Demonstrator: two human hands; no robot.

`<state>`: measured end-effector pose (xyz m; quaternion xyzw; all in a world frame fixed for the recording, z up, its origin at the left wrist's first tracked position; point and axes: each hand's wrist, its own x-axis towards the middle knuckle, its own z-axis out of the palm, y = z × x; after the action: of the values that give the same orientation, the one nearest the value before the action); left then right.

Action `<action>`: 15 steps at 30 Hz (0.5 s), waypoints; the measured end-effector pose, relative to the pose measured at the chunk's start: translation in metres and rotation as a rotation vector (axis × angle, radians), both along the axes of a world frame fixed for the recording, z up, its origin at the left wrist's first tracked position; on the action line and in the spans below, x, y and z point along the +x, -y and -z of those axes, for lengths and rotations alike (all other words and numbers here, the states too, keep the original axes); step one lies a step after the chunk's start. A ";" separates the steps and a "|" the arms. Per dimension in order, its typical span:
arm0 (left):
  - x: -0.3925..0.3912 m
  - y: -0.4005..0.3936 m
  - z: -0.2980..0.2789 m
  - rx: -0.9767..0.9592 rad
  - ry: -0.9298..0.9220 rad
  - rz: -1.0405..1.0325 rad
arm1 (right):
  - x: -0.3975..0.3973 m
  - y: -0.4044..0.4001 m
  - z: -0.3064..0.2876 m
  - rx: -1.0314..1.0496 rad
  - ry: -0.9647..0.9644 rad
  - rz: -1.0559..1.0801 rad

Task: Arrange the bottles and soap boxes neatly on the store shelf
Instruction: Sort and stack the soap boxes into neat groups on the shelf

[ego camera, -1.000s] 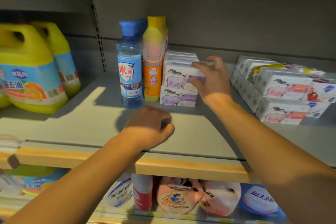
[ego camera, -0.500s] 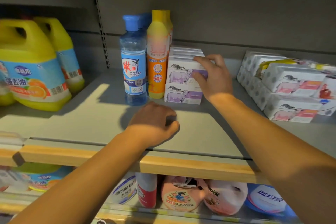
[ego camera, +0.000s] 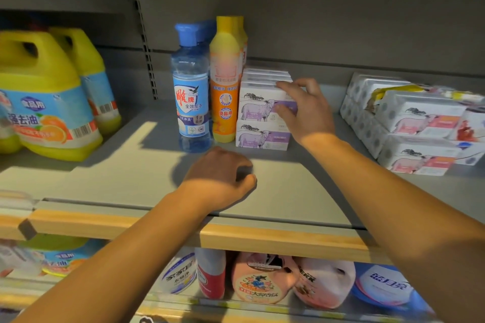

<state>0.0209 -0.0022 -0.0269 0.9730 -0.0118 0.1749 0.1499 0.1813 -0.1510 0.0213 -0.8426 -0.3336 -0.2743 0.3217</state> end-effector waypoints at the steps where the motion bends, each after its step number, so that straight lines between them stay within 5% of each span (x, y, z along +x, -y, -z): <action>1: 0.000 0.000 0.000 -0.001 -0.003 0.001 | -0.002 0.002 0.000 -0.005 -0.013 -0.007; 11: 0.010 0.028 -0.007 -0.174 0.000 -0.014 | -0.045 0.101 0.043 0.027 -0.250 0.078; 15: 0.032 0.072 -0.011 -0.236 0.017 0.048 | -0.046 0.154 0.041 0.070 -0.209 0.194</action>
<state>0.0525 -0.0738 -0.0159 0.9466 -0.0157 0.1794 0.2676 0.1354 -0.3048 -0.0201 -0.8832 -0.2054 -0.2263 0.3557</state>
